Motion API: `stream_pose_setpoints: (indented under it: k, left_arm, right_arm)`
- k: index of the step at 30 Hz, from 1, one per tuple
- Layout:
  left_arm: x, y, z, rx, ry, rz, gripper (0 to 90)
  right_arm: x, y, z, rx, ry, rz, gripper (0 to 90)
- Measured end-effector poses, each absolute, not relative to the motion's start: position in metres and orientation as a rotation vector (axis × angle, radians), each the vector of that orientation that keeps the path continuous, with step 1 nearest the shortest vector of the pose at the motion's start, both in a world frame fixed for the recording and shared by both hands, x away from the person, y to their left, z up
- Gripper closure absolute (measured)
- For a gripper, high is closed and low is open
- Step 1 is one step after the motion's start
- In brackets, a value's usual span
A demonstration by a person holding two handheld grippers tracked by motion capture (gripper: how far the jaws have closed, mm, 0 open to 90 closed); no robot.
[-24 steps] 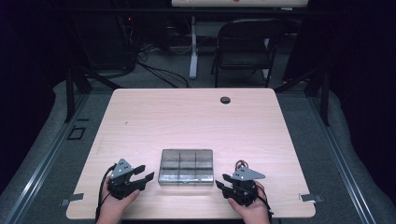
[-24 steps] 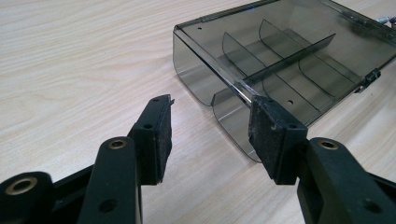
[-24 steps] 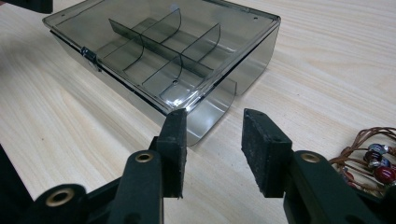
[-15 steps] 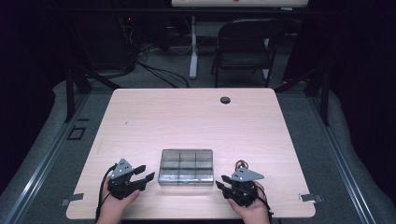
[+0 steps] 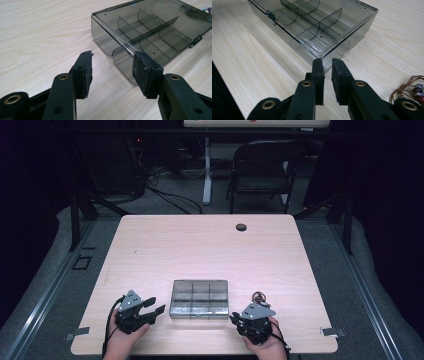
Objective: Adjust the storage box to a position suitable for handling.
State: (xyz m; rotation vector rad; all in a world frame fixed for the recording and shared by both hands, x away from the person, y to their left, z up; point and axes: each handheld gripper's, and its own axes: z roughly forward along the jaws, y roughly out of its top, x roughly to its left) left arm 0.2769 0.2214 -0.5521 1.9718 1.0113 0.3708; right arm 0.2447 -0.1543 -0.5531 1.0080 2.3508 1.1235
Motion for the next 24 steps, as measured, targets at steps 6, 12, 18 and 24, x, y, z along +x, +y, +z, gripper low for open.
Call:
stream_pose_setpoints:
  k: [6,12,18,24]
  left_arm:
    - [0.2769,0.2205,-0.5527,1.975,1.012,0.367,50.7]
    - [0.2769,0.2198,-0.5533,1.978,1.009,0.366,50.6]
    - [0.2765,0.2195,-0.5529,1.986,1.008,0.375,51.0]
    - [0.2760,0.2189,-0.5527,1.982,1.012,0.368,51.3]
  right_arm:
    - [0.2447,-0.1508,-0.5549,0.988,2.353,1.109,85.5]
    - [0.2466,-0.1496,-0.5572,0.971,2.359,1.091,86.5]
    - [0.2454,-0.1468,-0.5579,0.941,2.350,1.097,88.5]
    - [0.2455,-0.1473,-0.5582,0.935,2.351,1.100,88.6]
